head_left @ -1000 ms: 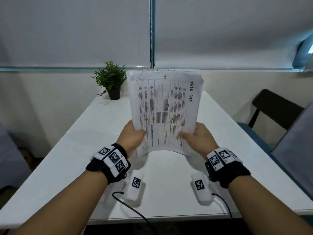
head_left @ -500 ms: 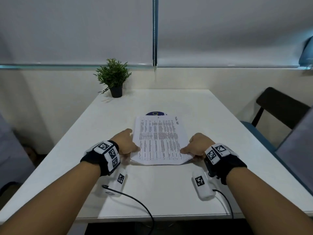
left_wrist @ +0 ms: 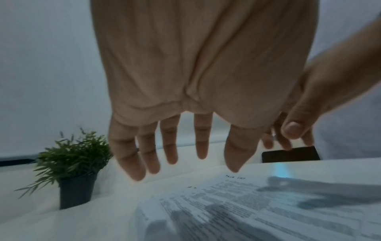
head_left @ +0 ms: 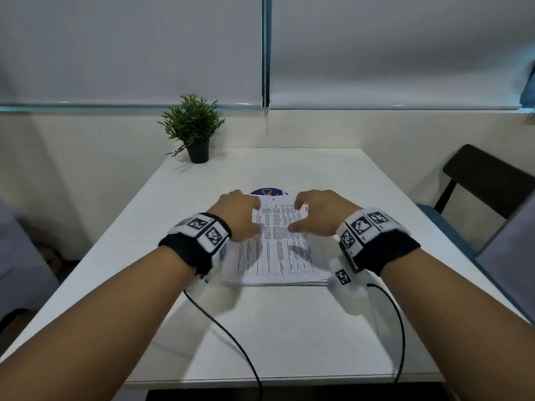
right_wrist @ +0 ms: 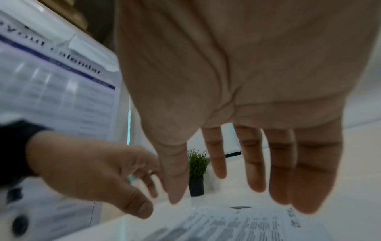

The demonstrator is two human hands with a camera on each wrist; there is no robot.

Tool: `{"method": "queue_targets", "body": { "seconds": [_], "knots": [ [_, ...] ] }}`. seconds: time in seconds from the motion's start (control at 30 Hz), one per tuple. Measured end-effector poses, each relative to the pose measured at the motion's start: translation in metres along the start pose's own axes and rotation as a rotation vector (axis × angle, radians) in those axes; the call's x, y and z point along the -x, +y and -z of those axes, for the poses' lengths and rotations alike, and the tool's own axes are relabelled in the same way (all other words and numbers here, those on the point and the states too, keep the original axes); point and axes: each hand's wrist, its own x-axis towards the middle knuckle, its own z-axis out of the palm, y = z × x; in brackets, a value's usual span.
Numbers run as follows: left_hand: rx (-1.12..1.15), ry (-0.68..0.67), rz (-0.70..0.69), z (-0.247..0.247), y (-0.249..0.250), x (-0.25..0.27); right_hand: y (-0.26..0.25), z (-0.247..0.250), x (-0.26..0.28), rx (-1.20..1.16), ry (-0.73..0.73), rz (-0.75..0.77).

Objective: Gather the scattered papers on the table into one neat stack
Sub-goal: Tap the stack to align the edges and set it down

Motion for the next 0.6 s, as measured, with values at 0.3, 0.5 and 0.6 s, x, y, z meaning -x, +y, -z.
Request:
{"method": "queue_targets", "body": {
  "seconds": [0.3,0.5,0.6],
  "knots": [
    [-0.109,-0.181,-0.032,-0.043,0.021,-0.048,-0.010,-0.040,-0.058,0.377,-0.205,0.080],
    [-0.143,-0.223,-0.030,-0.046,0.022,-0.057,-0.007,-0.043,-0.067,0.351,-0.188,0.073],
    [-0.170,-0.214,-0.038,-0.047,0.025,-0.053,-0.004,-0.048,-0.065,0.345,-0.172,0.091]
  ]
}}
